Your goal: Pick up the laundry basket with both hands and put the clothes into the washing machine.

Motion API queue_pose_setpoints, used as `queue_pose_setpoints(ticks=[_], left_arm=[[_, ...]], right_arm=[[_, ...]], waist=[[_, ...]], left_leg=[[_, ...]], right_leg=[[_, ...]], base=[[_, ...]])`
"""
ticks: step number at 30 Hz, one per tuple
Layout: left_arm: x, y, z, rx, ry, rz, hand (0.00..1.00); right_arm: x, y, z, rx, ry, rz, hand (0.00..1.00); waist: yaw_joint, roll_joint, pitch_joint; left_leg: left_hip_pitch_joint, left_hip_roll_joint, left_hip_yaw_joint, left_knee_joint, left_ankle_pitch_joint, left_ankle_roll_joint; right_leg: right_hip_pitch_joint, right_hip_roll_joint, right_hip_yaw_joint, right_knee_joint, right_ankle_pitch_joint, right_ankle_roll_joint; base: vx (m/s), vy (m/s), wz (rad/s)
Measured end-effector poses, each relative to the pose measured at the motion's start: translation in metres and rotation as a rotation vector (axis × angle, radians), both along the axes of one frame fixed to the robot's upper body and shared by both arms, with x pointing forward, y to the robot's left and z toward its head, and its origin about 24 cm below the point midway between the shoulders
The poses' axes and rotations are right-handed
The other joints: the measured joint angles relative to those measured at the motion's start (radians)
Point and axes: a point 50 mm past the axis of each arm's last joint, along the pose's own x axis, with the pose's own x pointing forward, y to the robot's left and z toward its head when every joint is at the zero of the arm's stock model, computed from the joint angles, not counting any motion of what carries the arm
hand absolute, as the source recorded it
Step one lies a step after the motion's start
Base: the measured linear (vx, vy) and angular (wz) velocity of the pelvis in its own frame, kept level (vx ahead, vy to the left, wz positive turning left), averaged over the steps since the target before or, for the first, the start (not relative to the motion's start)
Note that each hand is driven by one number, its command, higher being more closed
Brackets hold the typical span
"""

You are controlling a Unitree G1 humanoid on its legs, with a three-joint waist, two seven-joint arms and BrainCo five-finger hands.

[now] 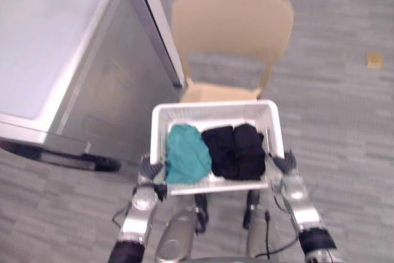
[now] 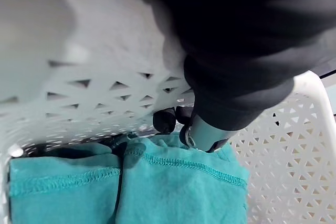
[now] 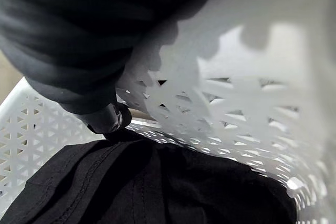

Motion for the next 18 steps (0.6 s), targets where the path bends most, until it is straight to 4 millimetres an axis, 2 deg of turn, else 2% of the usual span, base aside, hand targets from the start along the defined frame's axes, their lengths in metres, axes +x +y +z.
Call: queue_pose_setpoints(ticks=[1,3,4,5,8,13,18], left_arm=[[0.006,0.0,0.007,-0.001,-0.022,0.0,1.0],[0.026,-0.001,0.032,-0.017,-0.104,0.018,1.0],[0.03,-0.001,0.037,-0.027,-0.118,0.023,1.0],[0.037,0.0,0.046,-0.031,-0.143,0.031,0.0],[0.042,0.002,0.055,-0.023,-0.174,0.049,0.0],[0.048,0.006,0.07,-0.037,-0.237,0.076,0.0],[0.047,0.007,0.071,-0.041,-0.251,0.096,0.0]], right_arm=[[0.004,0.0,0.007,-0.007,-0.024,-0.008,1.0],[0.018,0.001,0.034,-0.021,-0.119,-0.021,1.0],[0.021,0.002,0.041,-0.023,-0.141,-0.024,1.0],[0.027,0.003,0.053,-0.022,-0.181,-0.024,0.0],[0.029,0.005,0.07,-0.02,-0.251,-0.035,0.0],[0.035,0.01,0.088,0.006,-0.309,-0.029,0.0],[0.035,0.011,0.088,0.023,-0.309,-0.026,0.0]], waist=[[0.0,-0.002,0.005],[-0.001,-0.006,0.02],[-0.001,-0.007,0.02],[-0.003,-0.009,0.022],[-0.005,-0.015,0.026],[0.001,-0.019,0.028],[0.0,-0.019,0.028]], left_leg=[[-0.027,0.008,0.006,0.018,-0.001,0.0],[-0.128,0.039,0.011,0.08,-0.015,0.003],[-0.15,0.045,0.011,0.091,-0.02,0.0],[-0.183,0.056,0.012,0.112,-0.024,-0.002],[-0.223,0.072,0.009,0.137,-0.028,-0.007],[-0.261,0.098,0.001,0.156,-0.028,-0.008],[-0.26,0.107,-0.007,0.161,-0.027,-0.008]], right_leg=[[-0.026,0.002,0.0,0.014,-0.001,-0.002],[-0.117,0.017,0.002,0.055,-0.002,-0.014],[-0.138,0.02,0.001,0.064,-0.002,-0.017],[-0.171,0.026,0.003,0.077,0.0,-0.021],[-0.212,0.035,0.003,0.102,-0.005,-0.033],[-0.237,0.051,-0.014,0.113,-0.006,-0.051],[-0.228,0.058,-0.027,0.113,-0.006,-0.056]], base=[[-0.12,-0.064,-0.02],[-0.11,-0.07,-0.08],[-0.09,-0.061,-0.12],[-0.06,-0.042,-0.09],[-0.03,-0.045,-0.07],[-0.01,-0.054,0.02],[0.0,-0.013,0.01]])
